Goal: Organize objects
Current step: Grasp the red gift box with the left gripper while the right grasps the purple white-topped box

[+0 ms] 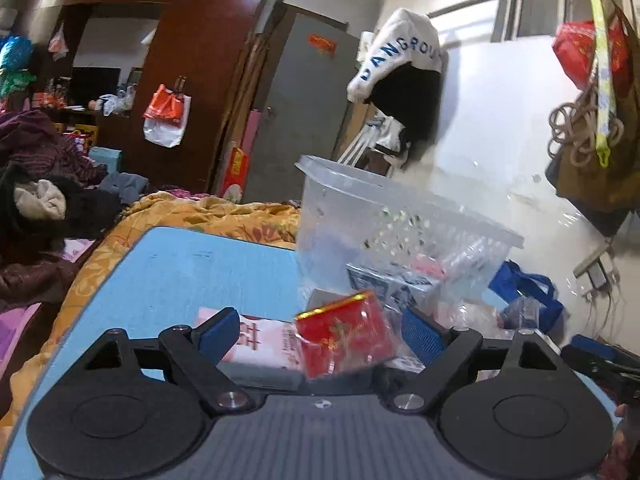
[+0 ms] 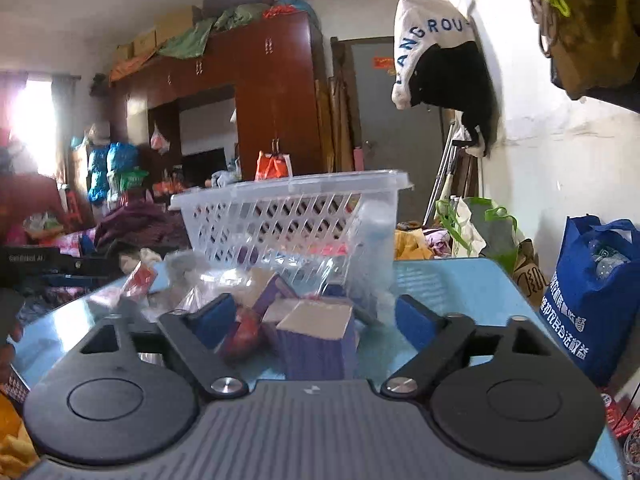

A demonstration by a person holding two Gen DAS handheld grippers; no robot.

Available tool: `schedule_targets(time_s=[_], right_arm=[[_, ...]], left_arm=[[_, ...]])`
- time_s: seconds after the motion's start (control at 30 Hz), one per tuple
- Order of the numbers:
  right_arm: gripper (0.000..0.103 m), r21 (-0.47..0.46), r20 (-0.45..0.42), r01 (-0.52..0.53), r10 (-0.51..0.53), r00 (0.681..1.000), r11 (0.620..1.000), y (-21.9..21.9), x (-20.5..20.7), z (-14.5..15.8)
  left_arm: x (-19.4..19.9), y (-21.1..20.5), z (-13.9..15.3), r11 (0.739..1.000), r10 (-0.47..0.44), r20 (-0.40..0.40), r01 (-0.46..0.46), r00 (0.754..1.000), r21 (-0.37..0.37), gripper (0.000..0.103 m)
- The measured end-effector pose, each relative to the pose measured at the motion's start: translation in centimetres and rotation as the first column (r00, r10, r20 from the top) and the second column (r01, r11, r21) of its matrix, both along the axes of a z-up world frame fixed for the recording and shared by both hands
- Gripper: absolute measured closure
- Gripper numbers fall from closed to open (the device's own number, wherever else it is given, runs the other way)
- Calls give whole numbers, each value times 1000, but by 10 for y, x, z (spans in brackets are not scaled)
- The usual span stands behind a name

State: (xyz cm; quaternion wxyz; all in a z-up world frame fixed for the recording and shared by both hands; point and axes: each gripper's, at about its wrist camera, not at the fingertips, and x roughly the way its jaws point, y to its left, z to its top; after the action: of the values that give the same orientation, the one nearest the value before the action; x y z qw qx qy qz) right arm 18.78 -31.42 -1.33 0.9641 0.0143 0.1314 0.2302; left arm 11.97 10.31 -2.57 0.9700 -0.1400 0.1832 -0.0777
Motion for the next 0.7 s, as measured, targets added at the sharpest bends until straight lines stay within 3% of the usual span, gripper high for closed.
schedule_targets(time_s=[0.17, 0.33, 0.53, 0.6, 0.67, 0.7], right_arm=[[28, -24, -19, 1, -2, 1000, 1000, 5, 8, -4], [29, -24, -23, 0, 0, 1000, 1000, 6, 7, -7], [34, -25, -37, -3, 2, 999, 1000, 6, 10, -13], [42, -23, -46, -5, 4, 999, 1000, 6, 11, -14], [49, -30, -50, -6, 5, 999, 1000, 6, 12, -15], [56, -32, -52, -9, 7, 999, 999, 7, 12, -15]], left_arm=[[14, -15, 2, 998, -21, -23, 22, 1000, 55, 13], [27, -19, -4, 997, 0, -84, 6, 996, 71, 13], [37, -31, -3, 992, 9, -99, 3, 995, 123, 14], [41, -34, -4, 989, 14, -101, 1, 995, 145, 16], [39, -37, -4, 988, 10, -88, 4, 996, 158, 30], [37, -37, -4, 988, -6, -85, 19, 996, 151, 30]])
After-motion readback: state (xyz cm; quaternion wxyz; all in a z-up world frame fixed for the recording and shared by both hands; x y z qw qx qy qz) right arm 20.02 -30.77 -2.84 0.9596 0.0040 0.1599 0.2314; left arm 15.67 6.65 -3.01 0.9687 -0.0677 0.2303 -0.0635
